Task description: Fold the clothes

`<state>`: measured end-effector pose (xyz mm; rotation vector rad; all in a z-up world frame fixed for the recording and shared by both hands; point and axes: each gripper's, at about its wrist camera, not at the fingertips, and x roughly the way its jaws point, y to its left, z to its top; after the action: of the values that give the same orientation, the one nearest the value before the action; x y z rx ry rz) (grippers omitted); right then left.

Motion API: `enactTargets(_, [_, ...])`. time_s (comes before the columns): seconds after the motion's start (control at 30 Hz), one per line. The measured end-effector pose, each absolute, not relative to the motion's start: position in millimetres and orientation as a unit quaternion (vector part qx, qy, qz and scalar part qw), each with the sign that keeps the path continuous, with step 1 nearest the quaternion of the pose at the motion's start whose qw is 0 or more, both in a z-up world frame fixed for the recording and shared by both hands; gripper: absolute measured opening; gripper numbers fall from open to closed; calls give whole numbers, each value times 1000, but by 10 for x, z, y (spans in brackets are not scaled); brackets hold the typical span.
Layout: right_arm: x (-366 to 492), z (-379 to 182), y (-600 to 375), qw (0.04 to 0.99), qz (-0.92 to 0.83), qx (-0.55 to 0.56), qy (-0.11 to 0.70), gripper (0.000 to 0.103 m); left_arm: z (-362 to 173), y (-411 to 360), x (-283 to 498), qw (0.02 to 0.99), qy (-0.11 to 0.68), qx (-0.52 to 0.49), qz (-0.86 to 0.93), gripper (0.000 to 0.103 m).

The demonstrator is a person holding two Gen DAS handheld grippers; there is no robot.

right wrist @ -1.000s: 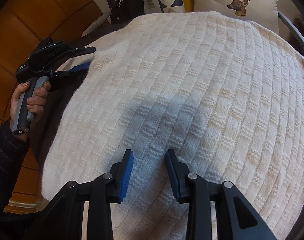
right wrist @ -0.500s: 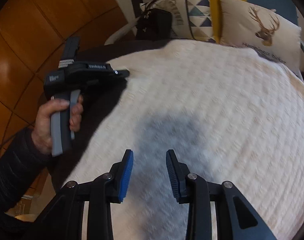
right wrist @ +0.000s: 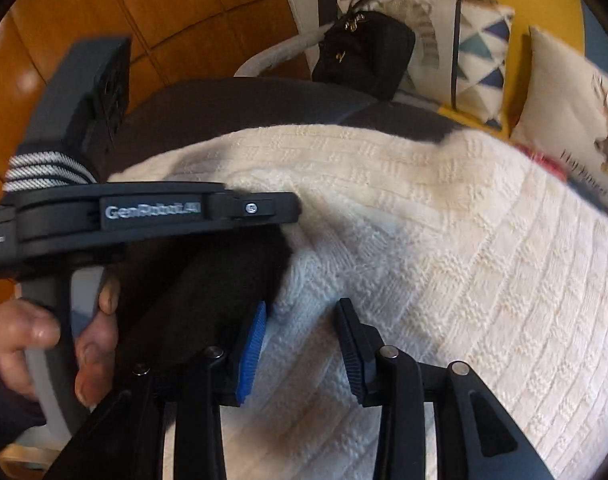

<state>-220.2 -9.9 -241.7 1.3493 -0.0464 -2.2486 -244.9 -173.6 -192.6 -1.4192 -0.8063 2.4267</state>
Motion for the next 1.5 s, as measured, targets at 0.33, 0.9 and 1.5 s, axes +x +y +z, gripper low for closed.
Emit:
enactTargets(0.33, [-2851,-2297,404,175,-846,498,-77,37,-1976,-1927,-2297,116,-314,-505,795,8])
enactTargets(0.9, [-3476,-2499,231,189,-839,503,-88,35,-1705,-2449,-2335,81,-305,-480,819,8])
enactTargets(1.5, [-1322,-2424,402,239,-822,513,-59,35,-1755,-4806,-923,-35,-521,-389,759,54])
